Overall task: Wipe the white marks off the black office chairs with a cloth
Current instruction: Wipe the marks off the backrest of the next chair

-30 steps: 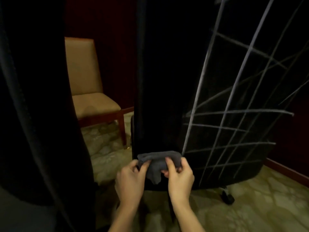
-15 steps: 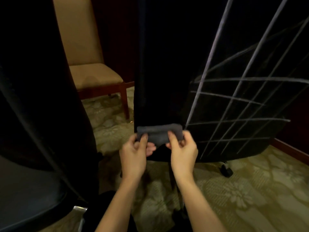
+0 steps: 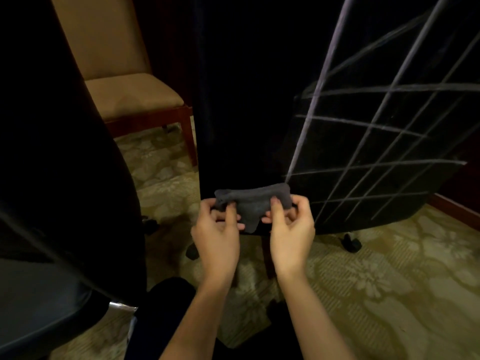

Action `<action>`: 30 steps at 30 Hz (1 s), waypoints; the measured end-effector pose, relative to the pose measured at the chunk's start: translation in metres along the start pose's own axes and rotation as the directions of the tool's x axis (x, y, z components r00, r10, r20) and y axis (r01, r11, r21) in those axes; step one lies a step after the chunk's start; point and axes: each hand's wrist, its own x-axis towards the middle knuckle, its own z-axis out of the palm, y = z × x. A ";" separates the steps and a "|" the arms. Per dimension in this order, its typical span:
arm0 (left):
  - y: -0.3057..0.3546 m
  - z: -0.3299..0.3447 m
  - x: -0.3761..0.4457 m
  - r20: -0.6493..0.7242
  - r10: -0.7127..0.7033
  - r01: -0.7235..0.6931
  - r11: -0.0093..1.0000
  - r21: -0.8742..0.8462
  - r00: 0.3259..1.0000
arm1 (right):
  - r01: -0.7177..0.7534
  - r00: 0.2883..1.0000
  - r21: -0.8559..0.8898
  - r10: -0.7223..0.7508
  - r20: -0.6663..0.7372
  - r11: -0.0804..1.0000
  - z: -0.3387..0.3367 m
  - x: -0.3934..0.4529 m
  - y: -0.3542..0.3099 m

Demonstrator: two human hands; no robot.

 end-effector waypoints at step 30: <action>0.010 0.031 -0.016 -0.060 0.308 -0.300 0.947 0.111 0.949 | 0.247 0.956 -0.065 -0.254 -0.145 0.967 -0.030 0.009 0.011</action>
